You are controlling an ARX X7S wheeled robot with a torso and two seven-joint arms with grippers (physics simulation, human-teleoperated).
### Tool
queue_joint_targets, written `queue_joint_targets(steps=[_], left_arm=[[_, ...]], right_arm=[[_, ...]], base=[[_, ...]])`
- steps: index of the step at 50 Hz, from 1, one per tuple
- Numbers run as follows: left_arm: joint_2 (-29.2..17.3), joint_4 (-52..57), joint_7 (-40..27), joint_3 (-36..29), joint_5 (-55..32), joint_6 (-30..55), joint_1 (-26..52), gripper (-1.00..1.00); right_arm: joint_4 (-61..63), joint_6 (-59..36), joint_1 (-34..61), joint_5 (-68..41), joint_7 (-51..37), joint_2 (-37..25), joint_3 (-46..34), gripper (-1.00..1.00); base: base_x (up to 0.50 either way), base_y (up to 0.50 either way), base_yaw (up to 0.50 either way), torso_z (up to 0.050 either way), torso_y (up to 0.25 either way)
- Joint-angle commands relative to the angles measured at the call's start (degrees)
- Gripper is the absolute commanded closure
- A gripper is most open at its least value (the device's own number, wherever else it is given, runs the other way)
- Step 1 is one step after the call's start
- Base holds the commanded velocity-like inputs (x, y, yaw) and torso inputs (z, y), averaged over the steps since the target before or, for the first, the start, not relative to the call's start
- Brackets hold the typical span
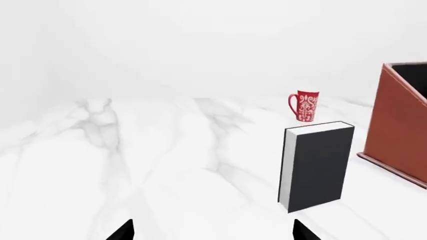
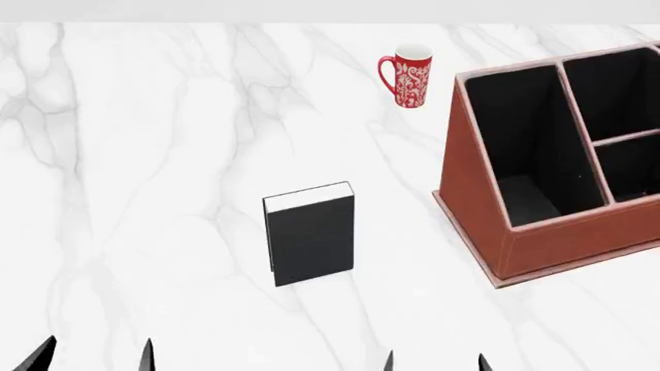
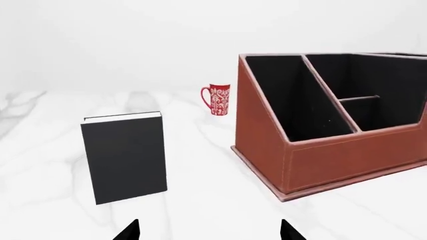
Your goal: Pick up the book and place it in the left compartment of the caddy.
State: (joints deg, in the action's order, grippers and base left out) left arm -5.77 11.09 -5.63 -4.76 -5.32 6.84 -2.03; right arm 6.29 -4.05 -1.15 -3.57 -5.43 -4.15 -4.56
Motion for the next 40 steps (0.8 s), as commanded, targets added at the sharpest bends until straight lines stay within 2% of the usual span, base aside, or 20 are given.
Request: queue_joint_targets(steps=[1,8,17,40], left_arm=[[-3.7,18.5,-2.1,1.7,-2.1,13.3,-2.1,-1.00],[-6.2,28.4,-2.9,4.7,-4.3,21.2,-2.5,-1.00],[-7.9,36.3,-3.3,6.7,-6.6,26.3,-4.0,-1.00],[-9.1,41.5,-3.6,9.6,-10.2,28.4,-5.1,-1.00]], right_arm=[[10.3,-6.5,-2.1,-0.6,-1.7,-1.8,-0.9,-1.00],[19.5,-12.0,-4.0,-0.9,-2.6,-3.0,-1.5,-1.00],[31.1,-19.3,-6.3,-2.1,-3.6,-4.5,-1.4,-1.00],[47.2,-28.0,-8.7,-5.5,-5.5,-7.0,0.0,-1.00]], base=[[0.00,0.00,0.00,0.000,0.000],[0.00,0.00,0.00,0.000,0.000],[0.00,0.00,0.00,0.000,0.000],[0.00,0.00,0.00,0.000,0.000]])
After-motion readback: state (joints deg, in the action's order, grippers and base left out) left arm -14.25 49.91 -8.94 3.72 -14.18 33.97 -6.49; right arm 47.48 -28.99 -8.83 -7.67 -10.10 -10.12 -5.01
